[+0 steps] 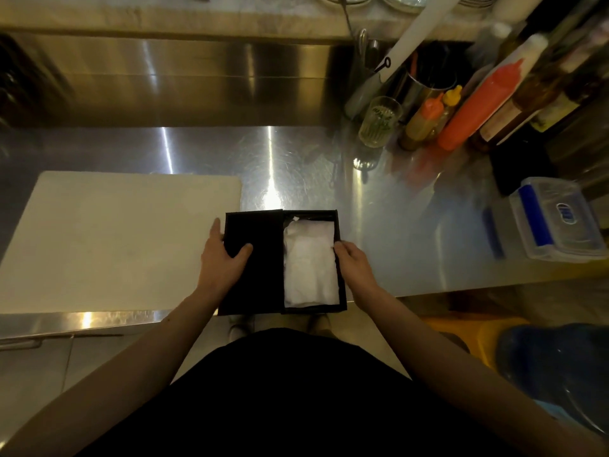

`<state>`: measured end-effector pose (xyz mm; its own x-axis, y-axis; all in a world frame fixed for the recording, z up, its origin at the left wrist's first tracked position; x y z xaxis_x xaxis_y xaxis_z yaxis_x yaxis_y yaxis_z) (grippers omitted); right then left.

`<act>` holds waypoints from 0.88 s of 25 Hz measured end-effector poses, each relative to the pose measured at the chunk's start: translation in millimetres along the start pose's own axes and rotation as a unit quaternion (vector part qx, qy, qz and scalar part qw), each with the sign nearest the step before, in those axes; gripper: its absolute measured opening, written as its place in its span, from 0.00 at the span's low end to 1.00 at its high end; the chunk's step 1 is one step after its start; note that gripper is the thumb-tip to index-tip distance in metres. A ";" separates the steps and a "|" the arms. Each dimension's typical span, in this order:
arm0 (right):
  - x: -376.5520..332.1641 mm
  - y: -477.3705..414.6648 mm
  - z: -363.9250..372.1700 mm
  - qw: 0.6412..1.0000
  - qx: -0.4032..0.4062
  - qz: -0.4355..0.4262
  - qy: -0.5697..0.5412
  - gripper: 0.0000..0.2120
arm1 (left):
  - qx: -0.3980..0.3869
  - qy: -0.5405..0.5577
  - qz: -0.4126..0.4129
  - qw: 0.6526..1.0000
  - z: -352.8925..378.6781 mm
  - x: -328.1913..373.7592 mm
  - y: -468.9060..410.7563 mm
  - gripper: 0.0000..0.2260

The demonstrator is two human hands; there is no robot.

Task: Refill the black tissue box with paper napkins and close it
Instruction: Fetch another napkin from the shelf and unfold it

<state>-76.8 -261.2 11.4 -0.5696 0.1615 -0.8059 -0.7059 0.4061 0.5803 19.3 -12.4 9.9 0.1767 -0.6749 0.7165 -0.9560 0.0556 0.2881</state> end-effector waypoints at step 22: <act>-15.5 -0.3 -19.9 0.955 -0.142 0.169 -0.197 0.37 | -0.281 0.224 -0.109 0.927 60.4 42.1 28.5 0.50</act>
<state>-76.2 -281.7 26.1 -0.6221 0.5893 -0.5154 -0.6271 0.0191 0.7787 -14.6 -83.6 9.9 0.5520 -0.3483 0.7576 -0.6348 0.4136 0.6527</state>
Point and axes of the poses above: each hand's wrist, its own y-axis away from the middle knuckle, its own z-axis out of the palm, x = y × z, the point moved 4 cm from there along -y, towards the middle knuckle, and after that the axes turned 11 degrees about -y, right-handed, at the moved point
